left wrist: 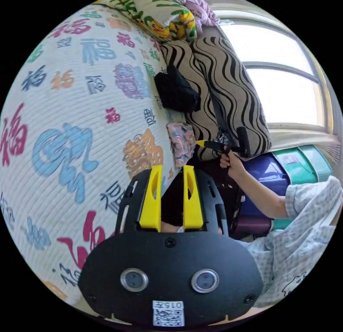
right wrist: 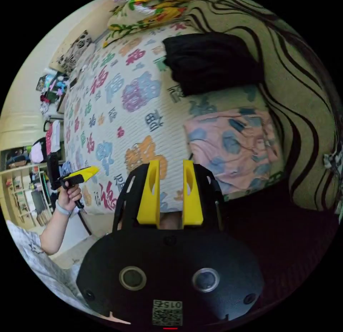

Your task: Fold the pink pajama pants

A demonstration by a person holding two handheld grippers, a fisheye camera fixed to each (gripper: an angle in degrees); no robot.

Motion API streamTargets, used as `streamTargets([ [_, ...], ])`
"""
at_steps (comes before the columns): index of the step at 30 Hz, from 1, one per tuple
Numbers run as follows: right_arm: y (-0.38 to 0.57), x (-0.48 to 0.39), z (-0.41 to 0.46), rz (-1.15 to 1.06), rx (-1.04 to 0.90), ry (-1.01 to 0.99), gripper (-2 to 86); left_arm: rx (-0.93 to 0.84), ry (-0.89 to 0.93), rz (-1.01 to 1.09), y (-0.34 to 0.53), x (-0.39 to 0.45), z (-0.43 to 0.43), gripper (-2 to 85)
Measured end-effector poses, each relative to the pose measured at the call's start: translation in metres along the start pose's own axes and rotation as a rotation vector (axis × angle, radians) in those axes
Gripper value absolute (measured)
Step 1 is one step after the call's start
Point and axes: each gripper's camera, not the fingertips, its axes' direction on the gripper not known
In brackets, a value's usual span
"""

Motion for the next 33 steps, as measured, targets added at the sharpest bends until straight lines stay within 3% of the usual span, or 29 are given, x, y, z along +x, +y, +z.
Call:
streamTargets([
  [3,-0.004,0.067,0.008,0.148,-0.037,-0.042,10.1,-0.110,0.011,0.009,-0.090,0.022,0.106,10.5],
  [5,-0.006,0.098,0.011,0.262,-0.040,0.045,9.9,-0.178,-0.015,-0.003,-0.130,0.031,0.163,10.8],
  [10,-0.009,0.160,-0.029,0.450,0.208,0.210,9.4,-0.270,-0.124,-0.045,-0.198,0.049,0.280,11.5],
  [14,-0.026,0.198,-0.013,0.486,0.087,0.176,9.3,-0.247,-0.172,-0.046,-0.218,0.057,0.310,11.3],
  [16,-0.035,0.210,-0.014,0.443,0.058,0.125,1.9,-0.234,-0.149,-0.055,-0.226,0.058,0.317,11.5],
  [20,-0.038,0.204,-0.030,0.337,0.130,-0.134,-0.5,-0.231,-0.106,-0.048,-0.236,0.058,0.322,11.7],
  [25,-0.028,0.204,-0.047,0.412,0.227,0.195,0.4,-0.282,-0.057,-0.002,-0.233,0.067,0.340,12.2],
  [28,-0.045,0.217,-0.024,0.316,0.064,0.038,7.6,-0.266,-0.008,0.017,-0.223,0.066,0.340,12.3],
  [30,-0.057,0.218,-0.009,0.270,-0.010,-0.029,8.0,-0.256,0.044,-0.007,-0.214,0.057,0.336,12.2],
  [33,-0.076,0.208,0.000,0.188,-0.083,0.058,4.8,-0.233,0.115,-0.064,-0.194,0.037,0.319,11.8],
])
